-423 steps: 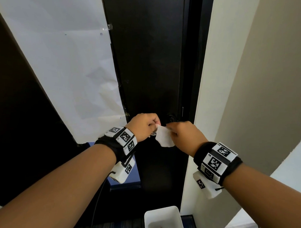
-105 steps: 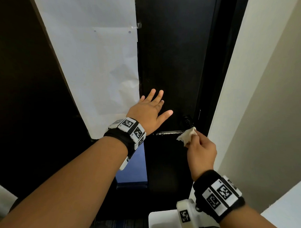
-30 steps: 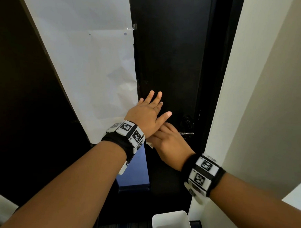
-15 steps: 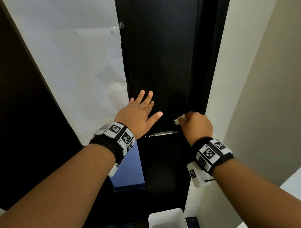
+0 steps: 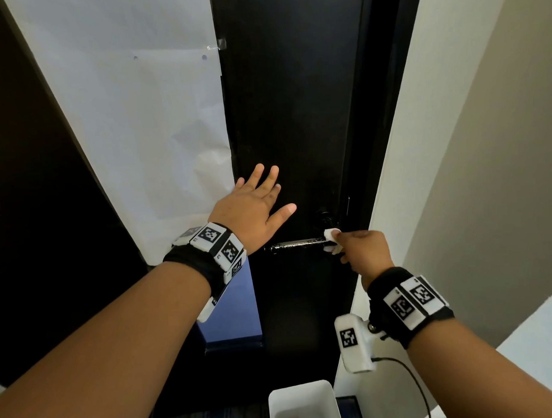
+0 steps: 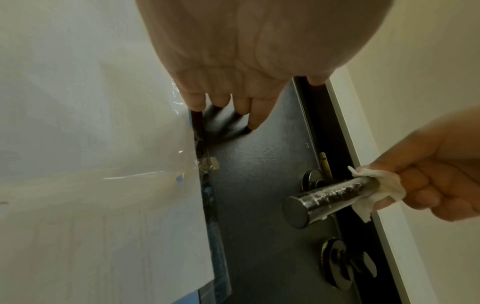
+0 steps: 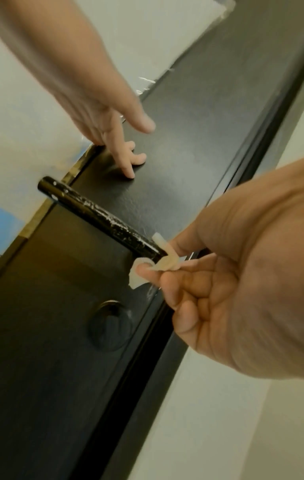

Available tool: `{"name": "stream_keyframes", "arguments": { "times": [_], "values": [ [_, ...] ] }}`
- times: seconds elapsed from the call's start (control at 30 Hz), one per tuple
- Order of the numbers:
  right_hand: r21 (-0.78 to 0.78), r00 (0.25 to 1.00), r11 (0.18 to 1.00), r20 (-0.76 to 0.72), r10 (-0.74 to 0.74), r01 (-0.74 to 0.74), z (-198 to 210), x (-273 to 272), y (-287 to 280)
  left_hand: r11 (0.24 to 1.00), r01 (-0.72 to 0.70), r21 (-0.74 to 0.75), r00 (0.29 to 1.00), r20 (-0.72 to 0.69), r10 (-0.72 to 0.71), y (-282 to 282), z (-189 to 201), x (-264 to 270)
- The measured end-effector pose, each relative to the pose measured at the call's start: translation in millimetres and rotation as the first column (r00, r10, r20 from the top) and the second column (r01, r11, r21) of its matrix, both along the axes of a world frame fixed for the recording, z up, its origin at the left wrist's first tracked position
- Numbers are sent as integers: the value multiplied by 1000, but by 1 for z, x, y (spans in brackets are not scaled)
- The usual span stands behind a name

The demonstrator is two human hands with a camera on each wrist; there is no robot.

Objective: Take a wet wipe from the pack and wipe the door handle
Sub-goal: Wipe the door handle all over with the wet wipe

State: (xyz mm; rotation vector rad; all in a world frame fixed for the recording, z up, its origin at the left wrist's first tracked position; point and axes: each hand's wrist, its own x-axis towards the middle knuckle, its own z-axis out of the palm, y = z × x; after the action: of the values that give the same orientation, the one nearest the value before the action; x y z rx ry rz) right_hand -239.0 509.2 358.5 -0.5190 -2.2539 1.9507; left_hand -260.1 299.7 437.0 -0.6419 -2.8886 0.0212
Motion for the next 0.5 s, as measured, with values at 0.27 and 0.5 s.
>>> {"name": "stream_keyframes", "arguments": {
  "times": [0.27,0.5],
  "values": [
    [-516,996,853,79,-51,85,-27,28,-37,1000,-1,-14,1000,-1,1,0,0,0],
    [-535,984,838,177,-17,111,-18,31,-86,1000,-15,-20,1000,-8,15,2,0,1]
  ]
}}
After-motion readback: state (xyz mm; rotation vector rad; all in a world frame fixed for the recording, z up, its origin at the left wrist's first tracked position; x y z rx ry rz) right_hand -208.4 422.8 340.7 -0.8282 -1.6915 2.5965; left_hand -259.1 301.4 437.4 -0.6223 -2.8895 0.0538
